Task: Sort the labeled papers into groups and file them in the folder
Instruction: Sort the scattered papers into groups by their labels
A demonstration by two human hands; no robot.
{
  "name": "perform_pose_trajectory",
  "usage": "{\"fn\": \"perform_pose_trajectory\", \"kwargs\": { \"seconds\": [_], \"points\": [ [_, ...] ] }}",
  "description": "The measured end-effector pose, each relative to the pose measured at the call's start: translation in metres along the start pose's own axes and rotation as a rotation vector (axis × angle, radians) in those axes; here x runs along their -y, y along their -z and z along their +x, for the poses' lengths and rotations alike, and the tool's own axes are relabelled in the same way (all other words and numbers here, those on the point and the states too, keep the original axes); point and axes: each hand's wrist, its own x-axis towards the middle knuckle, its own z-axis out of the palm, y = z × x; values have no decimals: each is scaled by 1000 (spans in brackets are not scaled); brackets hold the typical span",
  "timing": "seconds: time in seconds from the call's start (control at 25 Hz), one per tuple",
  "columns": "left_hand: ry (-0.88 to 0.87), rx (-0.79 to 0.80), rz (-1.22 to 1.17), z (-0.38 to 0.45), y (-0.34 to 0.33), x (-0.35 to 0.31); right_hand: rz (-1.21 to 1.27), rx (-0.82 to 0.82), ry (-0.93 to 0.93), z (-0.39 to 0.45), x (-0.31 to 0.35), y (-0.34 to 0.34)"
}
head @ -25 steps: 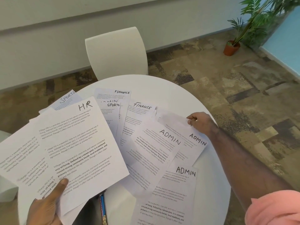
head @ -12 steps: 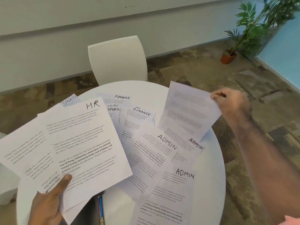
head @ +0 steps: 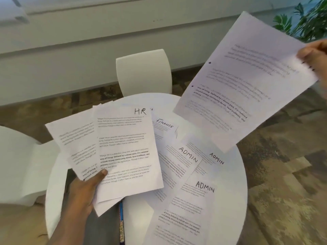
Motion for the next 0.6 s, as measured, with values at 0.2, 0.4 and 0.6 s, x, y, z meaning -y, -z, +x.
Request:
{"fn": "perform_pose_trajectory", "kwargs": {
  "seconds": [0.2,0.4,0.6],
  "points": [
    [61,114,66,-11,-19,-2,87,337,-41,-72,72,-46],
    [148,293,72,-25,-41,-1,41,603,-174,-120,69,-117],
    [283,439,33,-36,-49,8,123,680,-398,-166,32,-162]
  ]
}}
